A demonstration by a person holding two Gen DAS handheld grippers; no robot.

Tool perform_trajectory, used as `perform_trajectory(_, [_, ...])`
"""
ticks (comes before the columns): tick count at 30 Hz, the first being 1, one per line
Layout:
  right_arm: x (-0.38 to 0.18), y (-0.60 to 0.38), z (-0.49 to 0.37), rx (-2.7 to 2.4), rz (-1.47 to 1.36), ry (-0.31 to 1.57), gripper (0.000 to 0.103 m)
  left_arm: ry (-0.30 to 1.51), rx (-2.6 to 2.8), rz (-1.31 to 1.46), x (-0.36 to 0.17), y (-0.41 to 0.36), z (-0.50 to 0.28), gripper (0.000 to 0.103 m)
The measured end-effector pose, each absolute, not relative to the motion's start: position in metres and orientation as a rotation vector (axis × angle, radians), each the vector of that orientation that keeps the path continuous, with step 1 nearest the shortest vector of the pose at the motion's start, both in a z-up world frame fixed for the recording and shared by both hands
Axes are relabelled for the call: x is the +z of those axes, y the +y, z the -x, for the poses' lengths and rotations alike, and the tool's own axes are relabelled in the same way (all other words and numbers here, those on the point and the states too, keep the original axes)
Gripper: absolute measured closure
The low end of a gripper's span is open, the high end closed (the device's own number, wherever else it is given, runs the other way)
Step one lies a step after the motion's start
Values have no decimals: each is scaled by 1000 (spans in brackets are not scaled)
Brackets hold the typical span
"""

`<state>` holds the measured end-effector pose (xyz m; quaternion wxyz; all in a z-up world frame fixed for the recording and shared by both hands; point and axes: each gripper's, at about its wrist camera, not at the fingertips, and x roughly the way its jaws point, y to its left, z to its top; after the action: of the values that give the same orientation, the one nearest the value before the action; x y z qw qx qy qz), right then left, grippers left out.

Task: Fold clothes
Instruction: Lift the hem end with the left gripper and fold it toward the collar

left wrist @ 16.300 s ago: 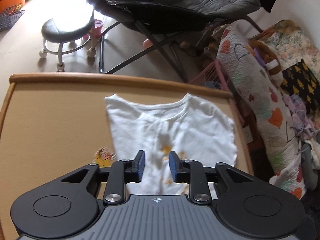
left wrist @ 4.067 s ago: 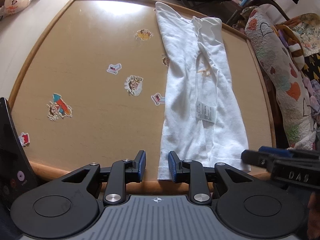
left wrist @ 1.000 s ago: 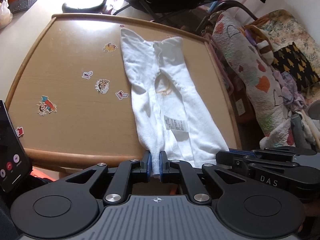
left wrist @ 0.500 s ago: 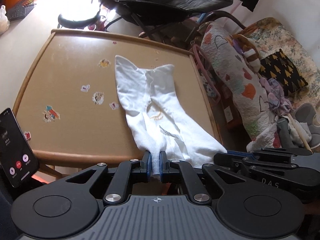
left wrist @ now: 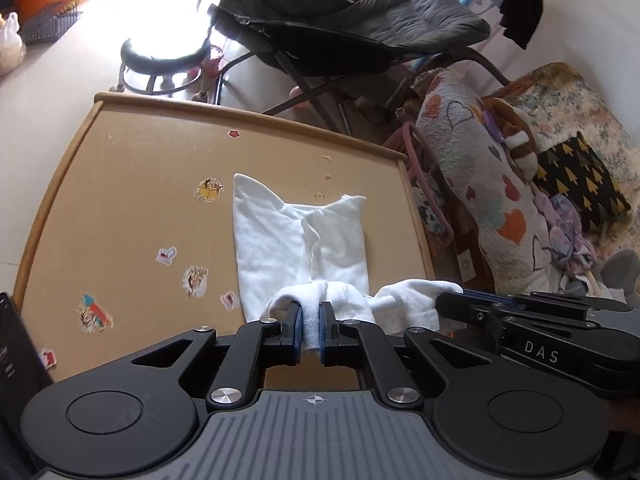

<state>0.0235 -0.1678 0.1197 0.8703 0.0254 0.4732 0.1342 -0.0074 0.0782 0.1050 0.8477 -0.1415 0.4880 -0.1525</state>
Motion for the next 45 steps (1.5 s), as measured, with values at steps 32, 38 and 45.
perform_trajectory(32, [50,-180,-138,220,-133,1196,95,1184,-233,338,17,68,-141,90])
perform_trajectory(38, [53,-182,-147,214,-133,1183,94,1173,-207,363,16,71,-152,88])
perform_trajectory(45, [63,-184,-161,187,-113,1136,94,1141,-158,366,23,76,-164,87])
